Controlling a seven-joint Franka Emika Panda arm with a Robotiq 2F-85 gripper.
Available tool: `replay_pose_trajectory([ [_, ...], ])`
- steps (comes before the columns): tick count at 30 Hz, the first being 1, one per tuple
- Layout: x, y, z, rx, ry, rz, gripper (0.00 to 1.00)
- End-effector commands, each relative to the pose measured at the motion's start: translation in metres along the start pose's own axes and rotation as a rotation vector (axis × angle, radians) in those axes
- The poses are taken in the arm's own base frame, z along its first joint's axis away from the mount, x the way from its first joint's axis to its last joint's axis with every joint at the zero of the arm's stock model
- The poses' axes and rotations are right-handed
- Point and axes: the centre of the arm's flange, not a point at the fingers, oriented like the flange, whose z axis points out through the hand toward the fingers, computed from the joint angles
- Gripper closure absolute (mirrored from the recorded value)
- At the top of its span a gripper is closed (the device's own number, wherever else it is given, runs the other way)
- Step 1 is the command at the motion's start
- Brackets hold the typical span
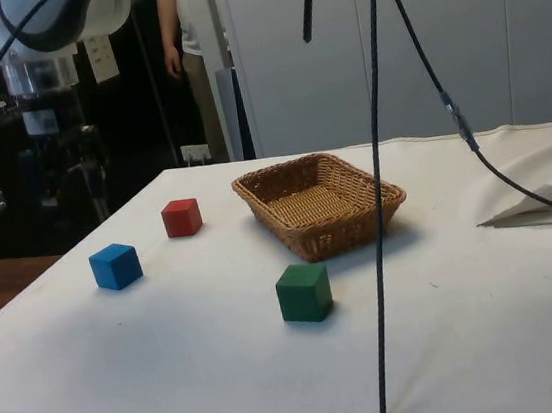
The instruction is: Pick up the blue cube and place it into the basket.
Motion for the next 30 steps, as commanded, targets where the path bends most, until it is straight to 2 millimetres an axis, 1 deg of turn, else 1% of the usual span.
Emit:
replay_pose_trajectory([
  [1, 0.000, -0.001, 0.001, -0.004, -0.003, 0.003, 0.00],
  [4, -0.001, 0.001, 0.009, -0.026, -0.030, 0.025, 0.00],
  [11, -0.002, 0.002, 0.016, -0.044, -0.044, 0.048, 0.00],
  [18, -0.002, 0.004, 0.032, -0.056, -0.043, 0.075, 0.00],
  [19, -0.003, 0.003, 0.028, -0.051, -0.042, 0.066, 0.00],
  [20, -0.002, 0.003, 0.034, -0.055, -0.041, 0.077, 0.00],
  [24, -0.001, 0.003, 0.044, -0.051, -0.030, 0.087, 0.00],
  [27, -0.001, 0.002, 0.050, -0.050, -0.022, 0.089, 0.00],
  [28, -0.002, 0.003, 0.048, -0.049, -0.029, 0.085, 0.00],
  [30, -0.001, 0.001, 0.053, -0.049, -0.015, 0.090, 0.00],
])
